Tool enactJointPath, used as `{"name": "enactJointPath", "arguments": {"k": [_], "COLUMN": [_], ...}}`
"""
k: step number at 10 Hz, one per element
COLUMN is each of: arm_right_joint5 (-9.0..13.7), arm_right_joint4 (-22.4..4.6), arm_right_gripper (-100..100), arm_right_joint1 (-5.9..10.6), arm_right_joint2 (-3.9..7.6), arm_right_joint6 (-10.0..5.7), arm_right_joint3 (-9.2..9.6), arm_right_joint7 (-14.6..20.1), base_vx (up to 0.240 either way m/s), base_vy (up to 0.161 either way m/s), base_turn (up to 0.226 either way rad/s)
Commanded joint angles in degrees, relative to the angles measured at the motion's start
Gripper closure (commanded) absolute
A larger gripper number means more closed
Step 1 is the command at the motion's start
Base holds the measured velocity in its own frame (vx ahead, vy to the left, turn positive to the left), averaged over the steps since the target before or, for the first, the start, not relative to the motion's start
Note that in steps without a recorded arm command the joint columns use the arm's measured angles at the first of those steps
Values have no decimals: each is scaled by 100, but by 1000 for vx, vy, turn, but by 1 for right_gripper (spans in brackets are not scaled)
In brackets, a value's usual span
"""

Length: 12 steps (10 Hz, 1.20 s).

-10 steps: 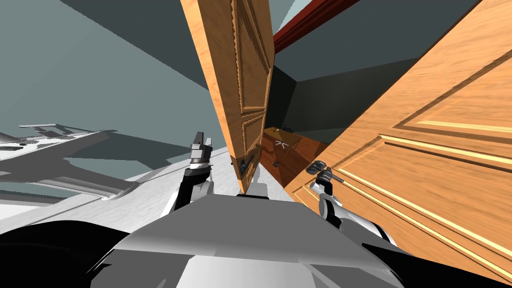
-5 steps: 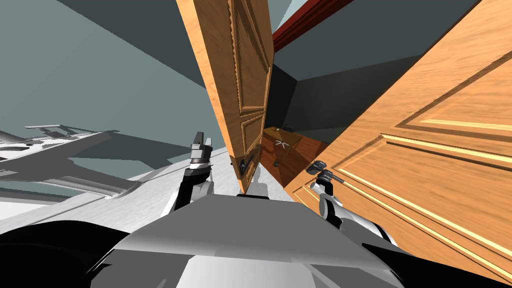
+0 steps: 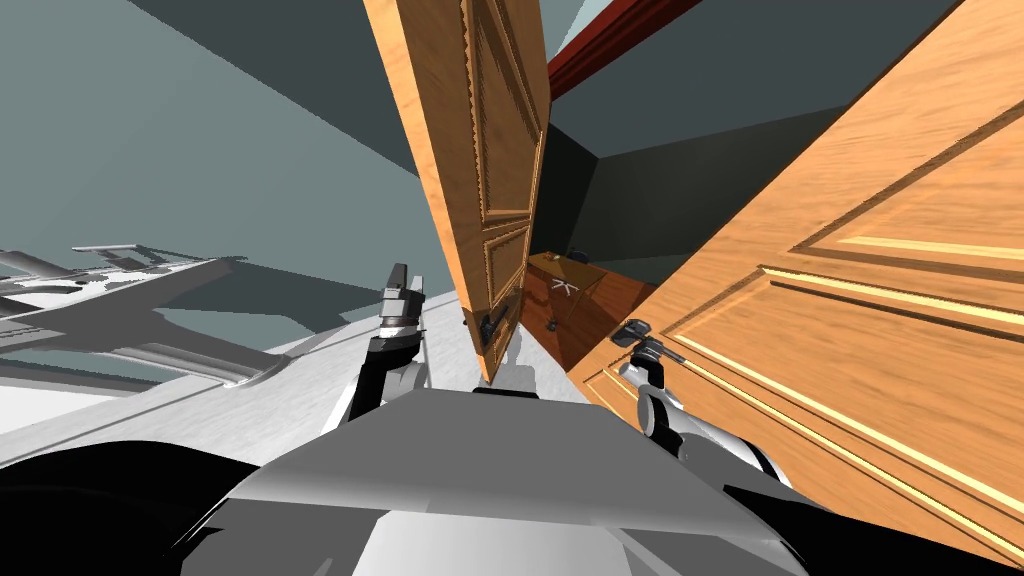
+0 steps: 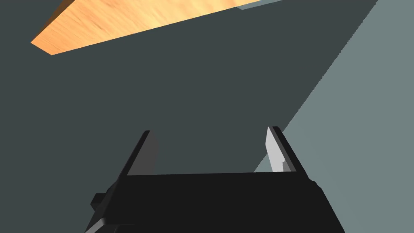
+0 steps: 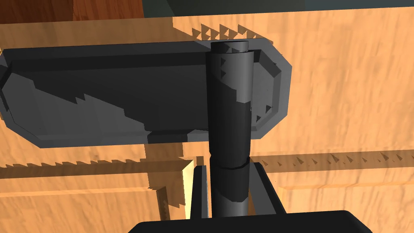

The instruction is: Pull the door open

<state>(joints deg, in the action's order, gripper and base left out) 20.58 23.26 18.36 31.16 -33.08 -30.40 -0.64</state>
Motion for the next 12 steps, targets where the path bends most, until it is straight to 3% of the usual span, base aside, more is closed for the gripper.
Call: {"name": "enactJointPath", "arguments": {"k": [1, 2, 4, 6, 7, 9, 10, 12], "arm_right_joint5": [-32, -32, -139, -139, -216, -216, -204, -274], "arm_right_joint4": [157, 157, 240, 261, 300, 300, 404, 432], "arm_right_gripper": [100, 100, 100, 100, 100, 100, 100, 100], "arm_right_joint1": [-57, -57, -4, -4, 34, 34, -17, 17], "arm_right_joint2": [-92, -92, -164, -164, -216, -216, -248, -295], "arm_right_joint6": [71, 71, 102, 102, 124, 124, 196, 196], "arm_right_joint3": [60, 60, 266, 266, 414, 414, 387, 530], "arm_right_joint7": [16, 16, 134, 134, 219, 219, 176, 259], "base_vx": [-208, -148, -234, -103, -167, -126, -29, -198], "base_vy": [8, 49, 57, 23, 13, 6, 0, -9], "base_turn": [58, 32, 43, 15, 30, 33, 13, 47]}}
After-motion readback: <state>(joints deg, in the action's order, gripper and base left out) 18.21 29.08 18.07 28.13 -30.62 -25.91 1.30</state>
